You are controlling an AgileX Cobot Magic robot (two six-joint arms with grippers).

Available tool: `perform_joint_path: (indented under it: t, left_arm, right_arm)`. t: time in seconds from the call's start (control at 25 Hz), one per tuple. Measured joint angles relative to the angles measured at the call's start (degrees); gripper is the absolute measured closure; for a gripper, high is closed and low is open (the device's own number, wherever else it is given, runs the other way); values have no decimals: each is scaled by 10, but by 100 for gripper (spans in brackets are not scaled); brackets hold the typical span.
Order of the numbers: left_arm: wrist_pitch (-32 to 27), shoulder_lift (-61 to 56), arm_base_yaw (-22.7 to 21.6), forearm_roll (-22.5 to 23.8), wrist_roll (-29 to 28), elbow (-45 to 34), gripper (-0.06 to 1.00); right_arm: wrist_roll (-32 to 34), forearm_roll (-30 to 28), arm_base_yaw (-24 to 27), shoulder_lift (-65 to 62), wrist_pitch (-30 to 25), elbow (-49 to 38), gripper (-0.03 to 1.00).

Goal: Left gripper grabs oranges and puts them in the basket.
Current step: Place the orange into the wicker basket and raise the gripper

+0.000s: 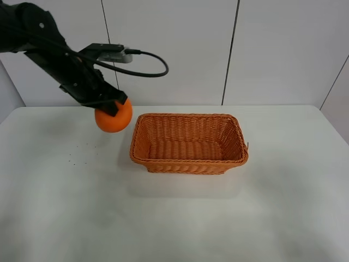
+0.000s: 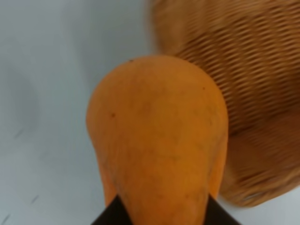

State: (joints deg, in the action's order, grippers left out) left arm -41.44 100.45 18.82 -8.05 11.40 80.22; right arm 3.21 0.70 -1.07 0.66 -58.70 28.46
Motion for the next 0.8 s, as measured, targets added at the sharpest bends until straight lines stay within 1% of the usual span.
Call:
perform_joint_path:
  t: [0.16, 0.36, 0.48, 0.6, 0.8]
  left_arm:
    - [-27, 48, 45, -1, -20, 97, 73]
    - [-51, 129, 100, -1, -28, 212, 73]
    - [-56, 176, 130, -1, -32, 259, 73]
    - [-57, 223, 151, -1, -45, 294, 73]
    - [-62, 296, 161, -3, -52, 334, 73]
  right_arm:
    - [0, 0, 0, 0, 0, 0, 27]
    - [0, 0, 0, 0, 0, 0, 27]
    - [0, 0, 0, 0, 0, 0, 27]
    - [0, 0, 0, 0, 0, 0, 27]
    - [0, 0, 0, 0, 0, 0, 27]
